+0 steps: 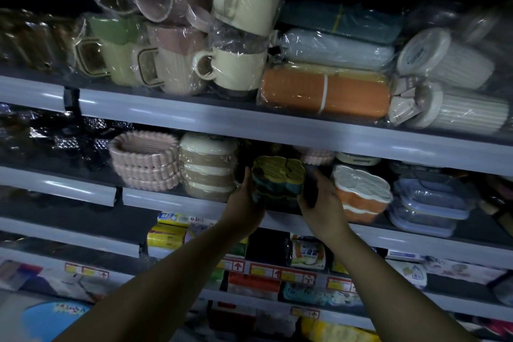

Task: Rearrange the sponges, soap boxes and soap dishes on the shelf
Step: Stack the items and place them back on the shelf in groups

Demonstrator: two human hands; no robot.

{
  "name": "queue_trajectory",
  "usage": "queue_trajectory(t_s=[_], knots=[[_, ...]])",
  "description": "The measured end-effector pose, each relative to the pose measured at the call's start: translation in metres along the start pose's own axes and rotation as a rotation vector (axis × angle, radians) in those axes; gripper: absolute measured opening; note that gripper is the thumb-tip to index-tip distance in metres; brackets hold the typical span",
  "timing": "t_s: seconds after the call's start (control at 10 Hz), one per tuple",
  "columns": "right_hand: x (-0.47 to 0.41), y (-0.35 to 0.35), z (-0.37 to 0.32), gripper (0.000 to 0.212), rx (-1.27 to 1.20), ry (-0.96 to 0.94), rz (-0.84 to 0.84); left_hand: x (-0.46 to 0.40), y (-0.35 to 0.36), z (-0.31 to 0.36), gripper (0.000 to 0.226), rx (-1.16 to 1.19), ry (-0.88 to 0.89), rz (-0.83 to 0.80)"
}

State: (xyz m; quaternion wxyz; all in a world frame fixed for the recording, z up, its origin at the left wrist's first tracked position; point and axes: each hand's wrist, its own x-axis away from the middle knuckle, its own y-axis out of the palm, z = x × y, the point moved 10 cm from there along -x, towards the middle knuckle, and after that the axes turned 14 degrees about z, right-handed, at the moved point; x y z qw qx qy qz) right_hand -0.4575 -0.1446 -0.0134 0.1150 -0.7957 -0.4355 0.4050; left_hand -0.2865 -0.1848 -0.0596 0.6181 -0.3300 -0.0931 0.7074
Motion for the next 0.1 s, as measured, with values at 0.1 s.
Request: queue_trajectory(t_s=[0.1], knots=[[-0.0025, -0.0043, -0.0183, 0.059, 0.071, -0.040, -0.034, 0.0055, -0.0093, 0.0174, 0.066, 0.011, 0.086, 0.018]])
